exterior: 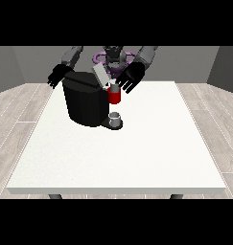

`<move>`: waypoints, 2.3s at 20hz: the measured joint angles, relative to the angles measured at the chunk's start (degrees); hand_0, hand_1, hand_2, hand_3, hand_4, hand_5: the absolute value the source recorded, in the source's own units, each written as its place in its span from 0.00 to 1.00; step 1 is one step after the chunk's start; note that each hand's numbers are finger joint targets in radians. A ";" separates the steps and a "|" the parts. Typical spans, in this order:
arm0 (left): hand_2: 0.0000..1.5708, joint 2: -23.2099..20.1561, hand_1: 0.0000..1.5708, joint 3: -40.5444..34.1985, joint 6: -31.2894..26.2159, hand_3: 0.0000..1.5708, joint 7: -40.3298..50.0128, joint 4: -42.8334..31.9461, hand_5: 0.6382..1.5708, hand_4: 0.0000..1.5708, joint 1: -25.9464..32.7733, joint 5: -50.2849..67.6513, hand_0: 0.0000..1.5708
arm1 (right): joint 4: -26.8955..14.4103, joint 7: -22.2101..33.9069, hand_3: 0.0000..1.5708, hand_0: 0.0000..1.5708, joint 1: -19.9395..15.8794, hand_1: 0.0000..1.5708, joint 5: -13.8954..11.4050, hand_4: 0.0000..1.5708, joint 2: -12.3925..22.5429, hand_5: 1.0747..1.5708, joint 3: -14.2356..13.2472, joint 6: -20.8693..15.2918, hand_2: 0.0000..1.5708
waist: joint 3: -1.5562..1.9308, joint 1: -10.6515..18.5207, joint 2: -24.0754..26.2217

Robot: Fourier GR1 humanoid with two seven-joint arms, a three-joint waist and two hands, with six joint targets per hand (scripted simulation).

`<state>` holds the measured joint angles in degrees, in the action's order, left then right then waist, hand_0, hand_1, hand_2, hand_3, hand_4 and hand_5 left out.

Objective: Insert the coffee pod into the coffee machine and close the lid

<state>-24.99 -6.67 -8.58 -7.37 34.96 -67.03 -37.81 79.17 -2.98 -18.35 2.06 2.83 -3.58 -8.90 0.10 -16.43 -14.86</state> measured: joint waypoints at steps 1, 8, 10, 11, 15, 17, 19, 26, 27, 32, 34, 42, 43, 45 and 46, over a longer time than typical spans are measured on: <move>0.74 0.13 0.72 0.18 0.09 0.64 0.53 0.27 1.00 0.29 -0.40 -0.30 0.72 | -0.56 -0.34 0.00 0.00 -0.36 0.00 0.37 0.23 0.26 1.00 -0.53 0.23 0.00 | 0.00 0.08 -0.16; 0.72 -0.03 0.67 0.46 0.23 0.61 -0.06 0.09 1.00 0.23 0.12 -1.25 0.67 | -0.63 -0.97 0.00 0.00 0.34 0.00 0.01 0.28 -0.51 1.00 0.08 -0.26 0.00 | -0.04 0.32 -0.03; 0.72 -0.39 0.68 0.27 0.56 0.62 -0.39 0.01 1.00 0.23 0.05 -1.42 0.68 | -0.37 -1.08 0.00 0.00 0.09 0.00 0.29 0.28 -0.27 1.00 -0.14 -0.02 0.00 | -0.03 0.08 -0.52; 0.71 -0.61 0.68 0.26 0.49 0.61 -1.09 0.11 1.00 0.23 0.24 -1.43 0.68 | -0.39 -1.20 0.00 0.00 0.24 0.00 0.60 0.30 -0.01 1.00 -0.47 0.25 0.00 | -0.03 0.26 -0.50; 0.52 -0.95 0.36 0.39 -0.01 0.41 -1.67 -0.02 1.00 0.15 -0.39 -1.84 0.36 | -0.36 -1.01 0.00 0.00 -0.85 0.00 0.35 0.29 -0.48 1.00 -0.31 -0.58 0.00 | 0.00 0.42 -1.04; 0.00 -1.04 0.00 1.32 -0.40 0.00 -2.49 0.19 1.00 0.00 -0.31 -2.71 0.00 | -0.41 -0.61 0.00 0.00 -1.37 0.00 0.15 0.30 -0.40 1.00 -0.26 -0.82 0.00 | 0.00 0.60 -1.12; 0.00 -1.94 0.00 1.92 -1.86 0.00 -3.32 0.15 1.00 0.00 -0.16 -3.23 0.00 | -0.72 -0.97 0.00 0.00 -0.83 0.00 0.27 0.26 0.10 1.00 -0.65 -0.51 0.00 | 0.01 0.78 -0.82; 0.00 -1.62 0.00 2.99 -2.42 0.00 -3.36 0.04 1.00 0.00 0.86 -4.90 0.00 | -0.85 -0.27 0.00 0.00 -0.21 0.00 -0.37 0.22 -0.24 1.00 -0.26 -1.41 0.00 | 0.00 1.02 0.38; 0.00 -1.36 0.00 3.00 -2.44 0.00 -3.27 0.01 1.00 0.00 1.26 -4.95 0.00 | -0.90 -0.07 0.00 0.00 0.35 0.00 -0.19 0.22 -0.13 1.00 -0.26 -1.08 0.00 | -0.02 1.03 0.96; 0.00 -0.16 0.00 3.43 -3.56 0.00 -1.85 0.87 1.00 0.00 1.26 -5.45 0.00 | -3.22 -2.27 0.00 0.00 1.57 0.00 0.40 0.27 0.25 1.00 -1.32 -0.45 0.00 | -0.07 2.20 2.58; 0.00 0.07 0.00 3.36 -3.69 0.00 -1.91 1.32 1.00 0.00 1.58 -5.47 0.00 | -4.05 -3.67 0.00 0.00 1.99 0.00 0.33 0.26 0.17 1.00 -1.50 -0.43 0.00 | -0.06 2.85 2.89; 0.00 3.20 0.00 0.75 -5.40 0.00 -1.48 2.50 1.00 0.00 5.59 -1.89 0.00 | -5.45 -3.46 0.00 0.00 5.40 0.00 1.78 0.28 0.35 1.00 -2.93 -0.08 0.00 | -0.10 5.95 8.94; 0.00 4.16 0.00 -0.55 -4.86 0.00 -1.34 2.55 1.00 0.00 6.43 -0.47 0.00 | -5.44 -3.46 0.00 0.00 5.95 0.00 1.78 0.28 0.26 1.00 -3.00 -0.27 0.00 | -0.10 6.51 9.87; 0.00 6.00 0.00 -3.16 -4.71 0.00 -1.81 2.78 1.00 0.16 8.04 2.80 0.00 | -5.62 -3.33 0.00 0.00 6.94 0.00 1.66 0.27 0.05 1.00 -3.30 -1.02 0.00 | -0.12 8.02 11.84; 0.00 7.80 0.00 -4.35 -4.24 0.00 -2.11 2.92 1.00 0.17 9.50 4.52 0.00 | -5.88 -3.43 0.00 0.00 7.87 0.00 1.81 0.25 0.11 1.00 -3.63 -1.06 0.00 | -0.14 8.82 13.28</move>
<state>-17.19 -11.02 -12.82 -9.48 37.87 -57.54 -33.30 73.29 -6.41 -10.48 3.87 2.94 -7.21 -9.97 -0.03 -7.61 -1.59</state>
